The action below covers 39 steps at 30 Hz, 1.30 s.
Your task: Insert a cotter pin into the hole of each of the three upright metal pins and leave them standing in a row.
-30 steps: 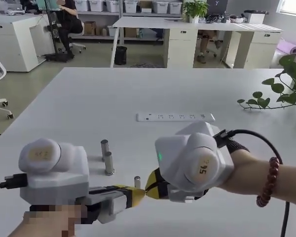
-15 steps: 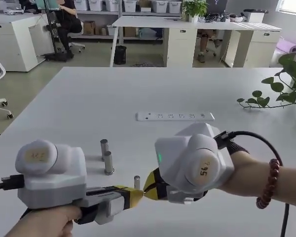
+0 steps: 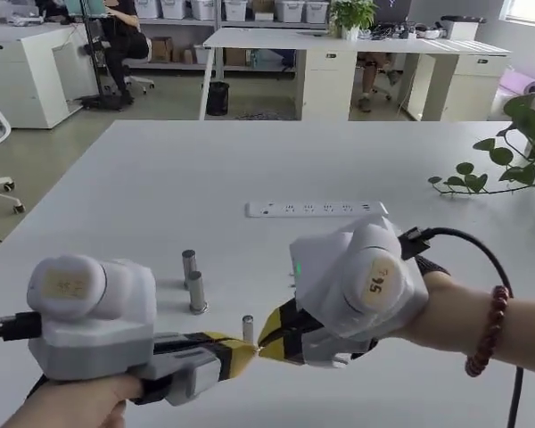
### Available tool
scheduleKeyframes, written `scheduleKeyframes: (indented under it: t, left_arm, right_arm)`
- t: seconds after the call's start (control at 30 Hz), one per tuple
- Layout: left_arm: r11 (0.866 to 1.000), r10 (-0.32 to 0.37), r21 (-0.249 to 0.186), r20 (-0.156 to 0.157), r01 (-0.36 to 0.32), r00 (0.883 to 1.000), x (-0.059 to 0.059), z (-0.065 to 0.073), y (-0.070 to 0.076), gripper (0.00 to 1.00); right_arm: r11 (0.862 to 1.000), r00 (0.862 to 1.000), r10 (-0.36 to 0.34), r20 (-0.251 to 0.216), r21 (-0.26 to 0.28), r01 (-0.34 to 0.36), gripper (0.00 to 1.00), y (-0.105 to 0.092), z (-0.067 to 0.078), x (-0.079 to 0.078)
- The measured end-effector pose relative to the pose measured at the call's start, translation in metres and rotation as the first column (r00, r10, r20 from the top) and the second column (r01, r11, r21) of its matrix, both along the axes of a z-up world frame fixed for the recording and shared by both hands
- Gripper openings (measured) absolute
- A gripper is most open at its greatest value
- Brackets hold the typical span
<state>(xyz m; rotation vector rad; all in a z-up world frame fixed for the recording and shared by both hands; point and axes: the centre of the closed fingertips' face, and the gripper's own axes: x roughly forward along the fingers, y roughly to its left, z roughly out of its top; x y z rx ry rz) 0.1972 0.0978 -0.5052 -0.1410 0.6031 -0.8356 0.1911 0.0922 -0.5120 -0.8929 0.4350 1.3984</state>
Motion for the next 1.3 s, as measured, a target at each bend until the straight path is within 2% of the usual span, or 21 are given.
scheduleKeyframes:
  t: [0.13, 0.23, 0.37, 0.43, 0.57, 0.73, 0.8, 0.87, 0.97, 1.23, 1.3]
  left_arm:
    - [1.0, -0.004, 0.013, 0.011, 0.004, 1.0, 0.001, -0.001, 0.004, 0.0]
    - [1.0, -0.012, 0.025, 0.02, 0.012, 1.0, 0.0, -0.002, 0.006, 0.0]
    - [0.998, -0.056, 0.038, 0.062, 0.054, 0.996, -0.003, 0.0, 0.006, 0.0]
    - [0.996, -0.076, 0.046, 0.072, 0.073, 0.994, -0.005, 0.001, 0.005, 0.0]
    - [0.992, -0.118, 0.062, 0.098, 0.112, 0.988, -0.011, 0.0, 0.002, 0.0]
    - [0.984, -0.173, 0.07, 0.134, 0.164, 0.976, -0.017, 0.001, -0.002, 0.0]
    - [0.979, -0.201, 0.07, 0.149, 0.193, 0.968, -0.021, 0.003, -0.005, 0.0]
    - [0.972, -0.235, 0.068, 0.149, 0.227, 0.96, -0.028, 0.003, -0.008, 0.0]
    - [0.961, -0.274, 0.085, 0.166, 0.263, 0.947, -0.034, 0.003, -0.011, 0.0]
    - [0.949, -0.316, 0.054, 0.187, 0.312, 0.93, -0.045, 0.007, -0.019, 0.0]
    - [0.945, -0.327, 0.045, 0.194, 0.325, 0.925, -0.047, 0.009, -0.021, 0.0]
  right_arm:
    - [0.999, 0.998, -0.036, -0.044, 0.022, 0.037, 0.01, -0.003, 0.0, 0.001]
    - [0.995, 0.992, -0.075, -0.102, 0.056, 0.081, 0.02, -0.005, 0.001, 0.002]
    - [0.986, 0.97, -0.116, -0.214, 0.097, 0.139, 0.06, -0.008, 0.001, -0.001]
    - [0.983, 0.967, -0.119, -0.226, 0.107, 0.146, 0.07, -0.01, 0.001, 0.0]
    - [0.98, 0.952, -0.117, -0.282, 0.124, 0.157, 0.1, -0.013, 0.0, -0.006]
    - [0.977, 0.927, -0.09, -0.364, 0.151, 0.154, 0.1, -0.015, -0.001, -0.018]
    - [0.976, 0.92, -0.08, -0.383, 0.159, 0.151, 0.1, -0.017, -0.002, -0.02]
    - [0.976, 0.918, -0.064, -0.392, 0.167, 0.14, 0.1, -0.018, -0.002, -0.023]
    - [0.975, 0.912, -0.042, -0.408, 0.181, 0.126, 0.1, -0.02, 0.0, -0.029]
    - [0.978, 0.89, 0.024, -0.455, 0.196, 0.075, 0.1, -0.019, -0.001, -0.046]
    - [0.978, 0.889, 0.031, -0.458, 0.198, 0.068, 0.1, -0.018, -0.002, -0.048]
